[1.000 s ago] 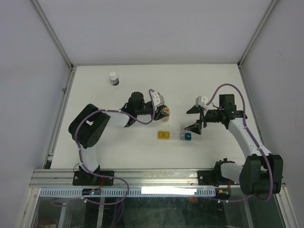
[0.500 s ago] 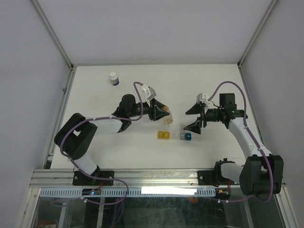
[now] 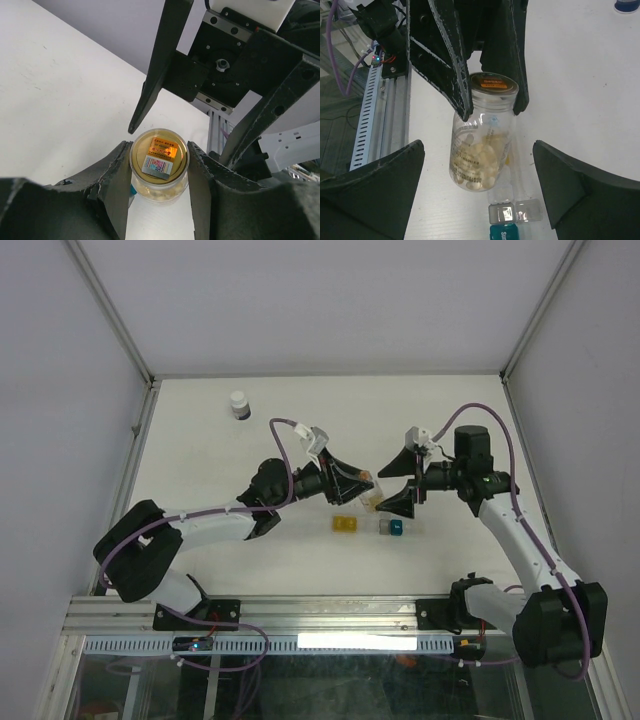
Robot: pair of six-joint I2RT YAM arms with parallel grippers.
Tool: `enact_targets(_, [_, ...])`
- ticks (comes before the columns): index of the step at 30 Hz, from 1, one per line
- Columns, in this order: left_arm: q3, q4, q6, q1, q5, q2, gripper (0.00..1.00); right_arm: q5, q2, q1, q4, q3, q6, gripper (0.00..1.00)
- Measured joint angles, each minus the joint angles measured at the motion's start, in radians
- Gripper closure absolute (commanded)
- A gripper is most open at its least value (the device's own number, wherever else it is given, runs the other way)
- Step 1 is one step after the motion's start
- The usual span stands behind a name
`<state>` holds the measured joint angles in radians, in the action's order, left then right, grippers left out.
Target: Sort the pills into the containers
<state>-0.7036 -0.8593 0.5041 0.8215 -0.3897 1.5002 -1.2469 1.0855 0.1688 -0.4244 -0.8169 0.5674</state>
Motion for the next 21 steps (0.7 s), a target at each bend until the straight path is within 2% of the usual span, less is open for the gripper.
enact_targets(11, [-0.001,-0.001,0.071,0.058,0.174,-0.006,1.00,0.086,0.000,0.090,0.200,0.069,-0.162,0.13])
enact_targets(21, [-0.001,-0.004,0.091,0.076,0.240,-0.006,1.00,0.141,0.003,0.123,0.324,0.094,-0.270,0.16])
